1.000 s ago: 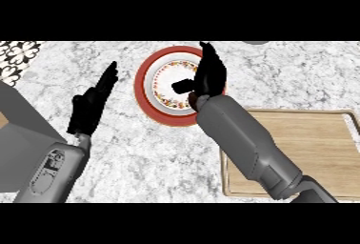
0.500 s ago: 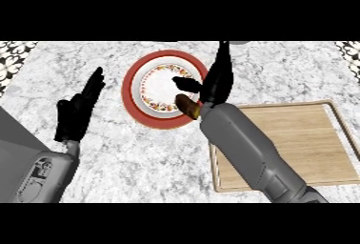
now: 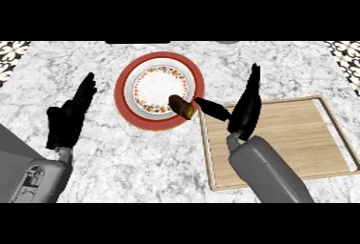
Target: Pick the sweet potato from the tray and place it in the plate
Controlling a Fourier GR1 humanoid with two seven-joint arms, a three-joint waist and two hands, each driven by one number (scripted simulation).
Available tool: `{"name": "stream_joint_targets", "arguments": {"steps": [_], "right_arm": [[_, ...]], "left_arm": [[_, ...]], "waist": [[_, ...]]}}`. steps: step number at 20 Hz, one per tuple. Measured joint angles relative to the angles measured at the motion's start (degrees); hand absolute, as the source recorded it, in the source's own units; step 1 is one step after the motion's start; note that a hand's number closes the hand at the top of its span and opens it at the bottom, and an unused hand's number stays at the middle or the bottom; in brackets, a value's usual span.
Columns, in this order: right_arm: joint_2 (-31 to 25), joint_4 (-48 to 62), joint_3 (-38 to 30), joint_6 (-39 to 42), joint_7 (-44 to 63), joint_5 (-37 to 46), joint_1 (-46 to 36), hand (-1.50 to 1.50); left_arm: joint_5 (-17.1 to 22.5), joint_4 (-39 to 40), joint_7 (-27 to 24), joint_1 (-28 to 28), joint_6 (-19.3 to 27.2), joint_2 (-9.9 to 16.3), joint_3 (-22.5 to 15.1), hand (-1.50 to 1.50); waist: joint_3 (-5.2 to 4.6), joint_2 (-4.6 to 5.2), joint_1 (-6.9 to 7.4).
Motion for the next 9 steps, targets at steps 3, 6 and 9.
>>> {"name": "stream_joint_targets", "arguments": {"steps": [3, 6, 9], "right_arm": [[-3.1, -8.9, 0.2, 2.0, 1.6, 1.6, 6.5, -1.50], [-5.3, -14.7, -0.5, 3.0, -0.5, 0.6, 12.0, -1.50], [-6.0, -17.9, -1.4, 3.6, -3.5, -0.6, 16.6, -1.50]], "left_arm": [[0.0, -0.7, -0.1, 0.7, -0.7, 0.0, 0.6, 0.00], [-0.5, -0.1, 0.1, -0.4, -1.4, -0.5, 1.4, 0.00], [-1.0, -1.7, 1.5, -0.5, -1.9, -1.1, 1.7, 0.00]], "waist": [[-0.01, 0.04, 0.01], [0.01, 0.17, 0.19], [0.01, 0.24, 0.44]]}}
